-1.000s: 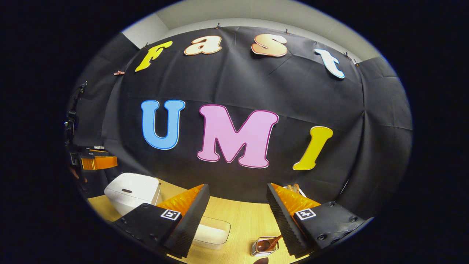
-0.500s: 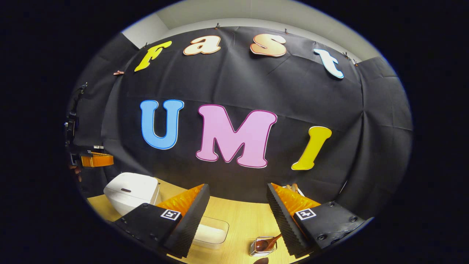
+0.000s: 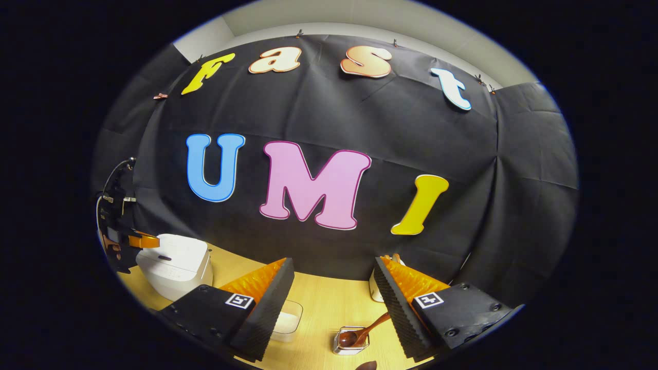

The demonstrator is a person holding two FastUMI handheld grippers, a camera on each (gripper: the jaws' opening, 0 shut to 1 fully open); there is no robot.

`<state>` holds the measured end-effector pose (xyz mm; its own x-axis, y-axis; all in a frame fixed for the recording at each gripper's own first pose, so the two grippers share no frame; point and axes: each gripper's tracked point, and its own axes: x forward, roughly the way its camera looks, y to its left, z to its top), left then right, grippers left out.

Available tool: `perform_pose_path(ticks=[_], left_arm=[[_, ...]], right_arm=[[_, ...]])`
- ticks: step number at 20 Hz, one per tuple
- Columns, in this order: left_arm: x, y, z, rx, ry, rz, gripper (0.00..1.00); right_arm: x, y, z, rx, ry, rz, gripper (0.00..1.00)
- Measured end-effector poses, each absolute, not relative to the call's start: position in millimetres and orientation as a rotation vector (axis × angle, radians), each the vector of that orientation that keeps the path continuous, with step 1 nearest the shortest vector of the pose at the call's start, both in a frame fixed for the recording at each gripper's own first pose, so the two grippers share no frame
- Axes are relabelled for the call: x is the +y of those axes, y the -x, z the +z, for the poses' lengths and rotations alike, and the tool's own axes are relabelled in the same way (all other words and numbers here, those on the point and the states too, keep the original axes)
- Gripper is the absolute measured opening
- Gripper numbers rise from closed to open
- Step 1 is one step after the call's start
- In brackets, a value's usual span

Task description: Close the left gripper, press the button to open the rice cooker; take a wooden spoon from the chopstick holder with the right hand, scoop a spoonful of rice and pour it into the rice cooker, then put the wooden spoon back into the chopstick holder.

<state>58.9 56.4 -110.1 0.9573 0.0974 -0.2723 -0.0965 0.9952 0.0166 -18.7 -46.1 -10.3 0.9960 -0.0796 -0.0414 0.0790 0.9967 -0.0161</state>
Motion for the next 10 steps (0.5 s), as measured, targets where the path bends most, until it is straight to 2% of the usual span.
perform_pose_path(ticks=[9, 10], left_arm=[[75.1, -82.9, -158.5, 0.384, 0.034, 0.129, 0.05], [74.7, -82.8, -167.4, 0.411, 0.039, 0.126, 0.00]], right_arm=[[-72.9, 32.3, -15.6, 0.065, 0.013, -0.140, 0.97], [-74.3, 31.7, -16.4, 0.067, 0.010, -0.143, 0.97]])
